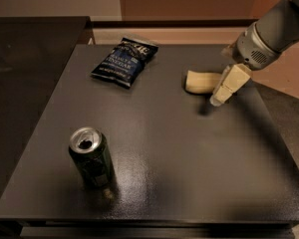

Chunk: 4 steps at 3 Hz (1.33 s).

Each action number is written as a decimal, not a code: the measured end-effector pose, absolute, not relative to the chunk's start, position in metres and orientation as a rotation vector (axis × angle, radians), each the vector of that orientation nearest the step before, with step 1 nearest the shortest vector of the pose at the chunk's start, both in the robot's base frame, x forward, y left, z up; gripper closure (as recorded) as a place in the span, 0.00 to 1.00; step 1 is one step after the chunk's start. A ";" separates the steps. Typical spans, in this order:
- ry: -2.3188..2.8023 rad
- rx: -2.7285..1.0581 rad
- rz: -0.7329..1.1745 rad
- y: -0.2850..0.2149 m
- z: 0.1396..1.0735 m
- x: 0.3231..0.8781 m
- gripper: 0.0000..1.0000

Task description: Pick sponge

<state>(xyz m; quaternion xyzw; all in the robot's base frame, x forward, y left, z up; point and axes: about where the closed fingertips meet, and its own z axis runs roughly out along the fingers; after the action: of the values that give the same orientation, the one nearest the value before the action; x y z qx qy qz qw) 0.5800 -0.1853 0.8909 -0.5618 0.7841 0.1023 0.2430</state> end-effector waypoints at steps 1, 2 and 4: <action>2.131 -1.533 0.357 -0.174 0.872 0.590 0.00; 2.117 -1.528 0.427 -0.162 0.854 0.600 0.00; 2.070 -1.495 0.549 -0.149 0.841 0.613 0.18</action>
Offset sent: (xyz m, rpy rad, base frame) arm 0.0312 0.0341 -0.0548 0.1460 0.0785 0.0448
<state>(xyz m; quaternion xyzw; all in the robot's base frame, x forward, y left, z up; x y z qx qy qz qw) 0.6134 -0.1488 0.8409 -0.5525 0.7649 0.2029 0.2618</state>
